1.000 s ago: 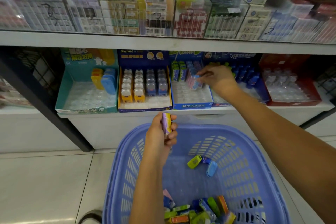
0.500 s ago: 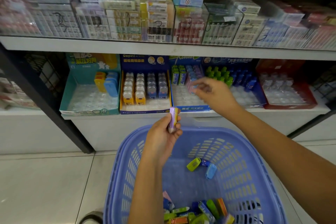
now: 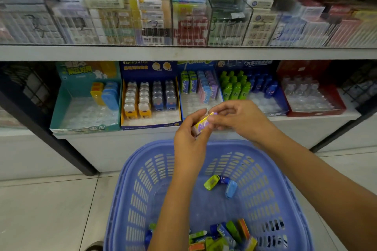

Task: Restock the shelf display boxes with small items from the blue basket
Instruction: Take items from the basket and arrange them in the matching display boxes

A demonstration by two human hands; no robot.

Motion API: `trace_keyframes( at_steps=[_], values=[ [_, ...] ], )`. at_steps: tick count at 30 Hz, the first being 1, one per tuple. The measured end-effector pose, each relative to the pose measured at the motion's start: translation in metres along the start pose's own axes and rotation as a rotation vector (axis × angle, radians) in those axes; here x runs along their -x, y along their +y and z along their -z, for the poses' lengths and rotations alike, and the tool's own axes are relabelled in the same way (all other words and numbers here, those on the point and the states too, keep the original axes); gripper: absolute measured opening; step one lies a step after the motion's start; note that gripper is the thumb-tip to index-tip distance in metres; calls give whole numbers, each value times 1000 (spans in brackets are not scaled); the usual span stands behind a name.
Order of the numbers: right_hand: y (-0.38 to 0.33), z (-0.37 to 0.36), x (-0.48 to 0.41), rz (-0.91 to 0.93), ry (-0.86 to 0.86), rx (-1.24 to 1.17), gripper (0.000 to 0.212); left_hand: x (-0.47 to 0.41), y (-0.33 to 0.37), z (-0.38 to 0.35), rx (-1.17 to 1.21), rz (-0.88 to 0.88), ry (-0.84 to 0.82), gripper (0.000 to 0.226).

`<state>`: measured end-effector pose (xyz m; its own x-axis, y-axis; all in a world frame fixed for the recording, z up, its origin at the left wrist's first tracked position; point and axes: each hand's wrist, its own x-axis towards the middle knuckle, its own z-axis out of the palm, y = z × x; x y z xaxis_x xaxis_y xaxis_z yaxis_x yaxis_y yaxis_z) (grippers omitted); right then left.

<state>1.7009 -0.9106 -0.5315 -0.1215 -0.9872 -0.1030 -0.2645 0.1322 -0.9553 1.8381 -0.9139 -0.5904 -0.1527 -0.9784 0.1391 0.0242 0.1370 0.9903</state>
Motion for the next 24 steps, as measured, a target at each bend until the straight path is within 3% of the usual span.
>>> trace_keyframes(
  at_steps=[2, 5, 9, 19, 24],
  values=[
    [0, 11, -8, 74, 135, 19, 17, -5, -3, -8, -89, -39, -25, 44],
    [0, 34, -35, 233, 395, 249, 20, -13, -15, -15, -494, -73, -200, 64],
    [11, 49, -75, 271, 357, 469, 15, -16, -31, -15, -868, -118, -319, 72],
    [11, 50, -115, 227, 106, 635, 23, -14, -42, -16, -783, -186, -260, 70],
    [7, 64, -115, 172, 104, 602, 24, -12, -44, -18, -777, -195, -241, 70]
  ],
)
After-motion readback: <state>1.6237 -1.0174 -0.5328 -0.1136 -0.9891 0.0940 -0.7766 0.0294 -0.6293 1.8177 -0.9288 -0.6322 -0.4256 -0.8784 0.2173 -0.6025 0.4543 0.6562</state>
